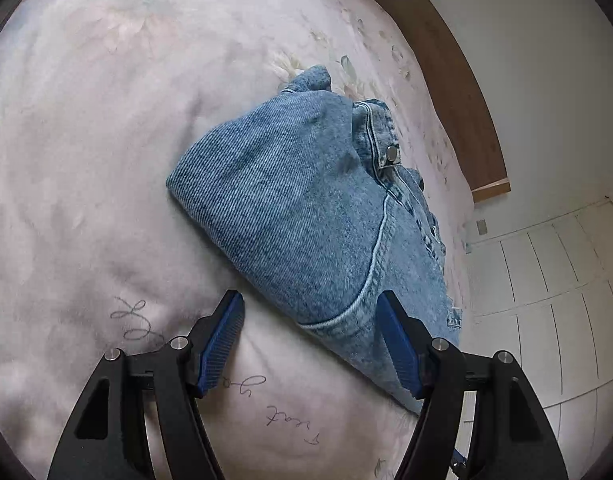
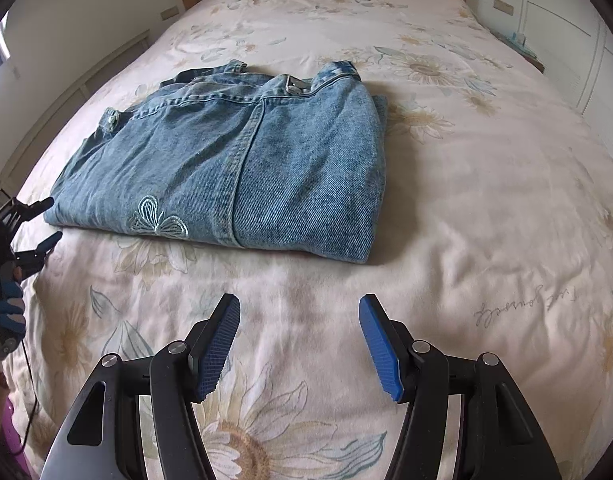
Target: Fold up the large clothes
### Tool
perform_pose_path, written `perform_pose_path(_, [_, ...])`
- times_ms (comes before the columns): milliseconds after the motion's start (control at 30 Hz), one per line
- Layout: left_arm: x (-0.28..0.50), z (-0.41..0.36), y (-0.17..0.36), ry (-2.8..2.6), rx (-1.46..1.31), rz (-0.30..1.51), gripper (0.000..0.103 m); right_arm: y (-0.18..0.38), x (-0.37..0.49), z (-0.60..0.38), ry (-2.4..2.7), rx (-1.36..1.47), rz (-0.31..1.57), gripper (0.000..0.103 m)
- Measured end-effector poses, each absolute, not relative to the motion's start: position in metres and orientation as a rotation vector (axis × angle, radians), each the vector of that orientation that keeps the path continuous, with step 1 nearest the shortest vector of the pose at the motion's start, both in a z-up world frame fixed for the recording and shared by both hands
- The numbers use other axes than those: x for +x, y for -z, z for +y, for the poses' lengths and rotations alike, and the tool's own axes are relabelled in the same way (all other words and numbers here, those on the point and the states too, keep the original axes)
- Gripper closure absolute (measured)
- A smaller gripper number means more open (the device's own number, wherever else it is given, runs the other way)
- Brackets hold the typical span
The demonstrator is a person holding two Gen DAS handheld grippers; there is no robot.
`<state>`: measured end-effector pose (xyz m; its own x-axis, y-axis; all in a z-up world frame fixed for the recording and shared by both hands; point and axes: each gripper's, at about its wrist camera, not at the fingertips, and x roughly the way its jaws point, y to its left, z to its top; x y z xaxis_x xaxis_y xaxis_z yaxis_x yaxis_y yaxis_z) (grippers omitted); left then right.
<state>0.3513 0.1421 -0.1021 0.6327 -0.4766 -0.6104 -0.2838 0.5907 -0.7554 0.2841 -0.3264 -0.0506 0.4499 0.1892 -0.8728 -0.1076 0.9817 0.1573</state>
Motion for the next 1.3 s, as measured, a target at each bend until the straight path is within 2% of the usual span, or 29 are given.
perform_pose_path(133, [0.369,0.155,0.098,0.087,-0.988,0.854,0.040,0.050,0.290,-0.323,-0.197,0.083,1.085,0.039])
perform_pose_path(367, [0.375,0.178,0.114,0.150,-1.199,0.722,0.040,0.041,0.307,-0.309,-0.239,0.069,1.066,0.039])
perform_pose_path(533, [0.374,0.171,0.110,0.230,-1.164,0.749,0.040,0.036,0.334,-0.276,-0.333,0.102,1.061,0.039])
perform_pose_path(600, [0.378,0.178,0.113,0.226,-1.205,0.753,0.047,0.036,0.347,-0.259,-0.389,0.145,1.064,0.039])
perform_pose_path(667, [0.383,0.183,0.113,0.223,-1.208,0.768,0.070,0.034,0.362,-0.239,-0.447,0.200,1.067,0.039])
perform_pose_path(767, [0.386,0.186,0.104,0.238,-1.138,0.796,0.083,0.028,0.382,-0.208,-0.516,0.237,1.055,0.039])
perform_pose_path(1033, [0.397,0.162,0.049,0.351,-0.996,0.754,0.088,0.030,0.417,-0.145,-0.622,0.270,1.037,0.039])
perform_pose_path(1300, [0.424,0.056,-0.030,0.539,-0.730,0.796,0.088,0.078,0.435,-0.145,-0.638,0.478,1.161,0.039])
